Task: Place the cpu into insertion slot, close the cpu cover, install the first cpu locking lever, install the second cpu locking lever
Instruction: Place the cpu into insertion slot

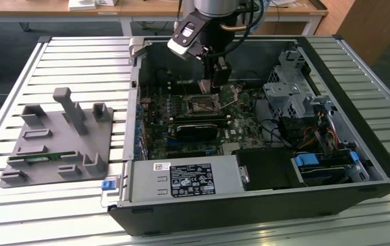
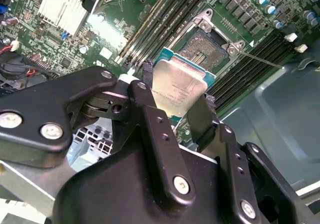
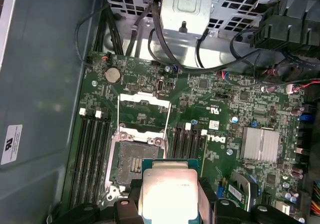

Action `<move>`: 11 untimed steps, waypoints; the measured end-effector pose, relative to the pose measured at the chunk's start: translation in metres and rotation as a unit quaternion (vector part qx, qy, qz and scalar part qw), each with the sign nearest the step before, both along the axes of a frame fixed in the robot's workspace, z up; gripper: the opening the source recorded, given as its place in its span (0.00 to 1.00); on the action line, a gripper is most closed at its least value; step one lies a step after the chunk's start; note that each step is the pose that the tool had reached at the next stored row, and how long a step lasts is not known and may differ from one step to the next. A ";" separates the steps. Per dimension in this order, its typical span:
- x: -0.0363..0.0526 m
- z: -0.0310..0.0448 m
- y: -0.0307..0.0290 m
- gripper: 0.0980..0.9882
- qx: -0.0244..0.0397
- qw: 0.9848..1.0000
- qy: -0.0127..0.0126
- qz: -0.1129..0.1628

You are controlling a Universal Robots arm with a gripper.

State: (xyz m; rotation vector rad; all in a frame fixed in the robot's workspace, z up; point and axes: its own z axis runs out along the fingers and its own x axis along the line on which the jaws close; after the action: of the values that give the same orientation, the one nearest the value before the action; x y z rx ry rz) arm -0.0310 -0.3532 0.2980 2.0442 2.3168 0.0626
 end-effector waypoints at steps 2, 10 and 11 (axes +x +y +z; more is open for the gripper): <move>0.0000 -0.0010 0.0000 0.48 0.000 1.000 0.000 0.000; 0.0000 -0.0040 0.0000 0.48 0.000 1.000 0.000 0.000; 0.0000 -0.0044 0.0000 0.48 0.000 1.000 0.000 0.000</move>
State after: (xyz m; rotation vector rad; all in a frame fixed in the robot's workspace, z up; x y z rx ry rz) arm -0.0310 -0.3532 0.2936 2.0442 2.3167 0.0626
